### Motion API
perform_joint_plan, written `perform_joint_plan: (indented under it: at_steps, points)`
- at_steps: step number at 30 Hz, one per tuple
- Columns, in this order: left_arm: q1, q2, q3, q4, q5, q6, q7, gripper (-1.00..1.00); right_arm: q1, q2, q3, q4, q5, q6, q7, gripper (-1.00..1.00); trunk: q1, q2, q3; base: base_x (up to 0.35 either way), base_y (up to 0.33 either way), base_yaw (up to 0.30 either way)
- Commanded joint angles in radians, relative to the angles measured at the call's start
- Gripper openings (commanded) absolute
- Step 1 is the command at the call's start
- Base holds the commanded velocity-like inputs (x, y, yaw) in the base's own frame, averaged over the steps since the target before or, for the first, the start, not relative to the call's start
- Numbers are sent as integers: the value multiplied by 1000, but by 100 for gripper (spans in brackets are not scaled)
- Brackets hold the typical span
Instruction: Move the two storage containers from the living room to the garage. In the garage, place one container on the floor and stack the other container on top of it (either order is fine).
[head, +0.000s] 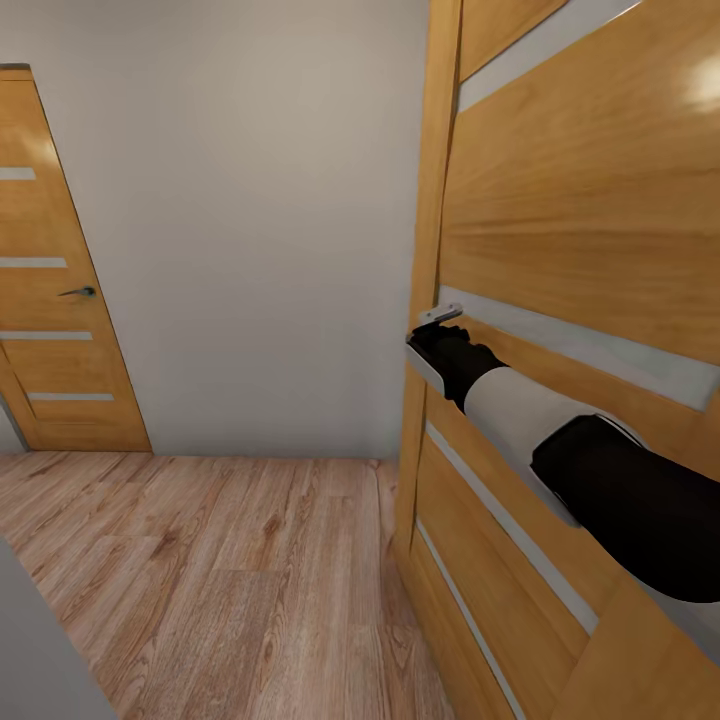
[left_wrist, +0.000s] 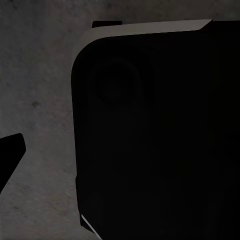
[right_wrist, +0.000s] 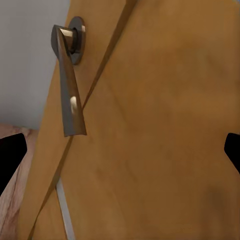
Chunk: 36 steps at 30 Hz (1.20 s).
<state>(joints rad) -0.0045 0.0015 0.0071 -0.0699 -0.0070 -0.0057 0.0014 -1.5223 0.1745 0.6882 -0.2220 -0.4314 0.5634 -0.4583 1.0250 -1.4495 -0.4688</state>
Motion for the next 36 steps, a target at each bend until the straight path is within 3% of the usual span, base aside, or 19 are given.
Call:
perform_joint_plan:
  at_steps: [1, 17, 36]
  points:
    - [0, 0, 1, -1, -1, 0, 0, 100, -1, 0, 5, 1, 2, 10, -9, 100, 0, -1, -1, 0, 0, 0]
    - [0, 0, 2, -1, -1, 0, 0, 100, -22, -9, 2, 3, 1, 12, -9, 100, 0, -1, -1, 0, 0, 0]
    - [0, 0, 2, -1, -1, 0, 0, 100, -22, 0, 2, 2, 1, 13, -10, 100, 0, -1, -1, 0, 0, 0]
